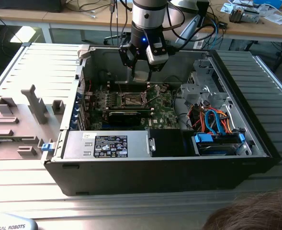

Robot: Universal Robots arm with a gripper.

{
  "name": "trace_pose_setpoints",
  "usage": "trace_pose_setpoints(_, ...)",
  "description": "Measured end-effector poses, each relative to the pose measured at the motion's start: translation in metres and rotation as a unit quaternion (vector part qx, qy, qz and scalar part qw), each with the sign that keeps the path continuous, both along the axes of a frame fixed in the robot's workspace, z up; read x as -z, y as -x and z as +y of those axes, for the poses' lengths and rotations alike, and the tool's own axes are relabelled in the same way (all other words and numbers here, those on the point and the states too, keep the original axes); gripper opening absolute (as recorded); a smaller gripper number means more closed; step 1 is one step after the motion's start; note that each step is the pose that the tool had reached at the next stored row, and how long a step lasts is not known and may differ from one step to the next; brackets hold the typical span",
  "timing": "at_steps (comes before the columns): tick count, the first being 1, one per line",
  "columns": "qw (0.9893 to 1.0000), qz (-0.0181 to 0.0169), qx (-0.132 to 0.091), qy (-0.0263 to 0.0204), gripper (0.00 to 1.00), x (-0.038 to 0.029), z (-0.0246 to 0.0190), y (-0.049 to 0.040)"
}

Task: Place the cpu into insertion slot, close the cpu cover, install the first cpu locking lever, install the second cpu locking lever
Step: 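Place the cpu into insertion slot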

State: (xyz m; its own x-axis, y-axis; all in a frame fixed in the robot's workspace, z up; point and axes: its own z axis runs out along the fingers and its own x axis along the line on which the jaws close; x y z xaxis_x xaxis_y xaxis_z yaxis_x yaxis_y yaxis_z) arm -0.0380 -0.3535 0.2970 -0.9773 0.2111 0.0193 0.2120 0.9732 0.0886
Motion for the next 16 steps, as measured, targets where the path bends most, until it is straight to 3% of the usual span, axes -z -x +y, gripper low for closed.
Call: trace_pose_setpoints(16,1.0000,0.0000,0.010,0.0000,0.54,0.0002,0.0000,0.0000)
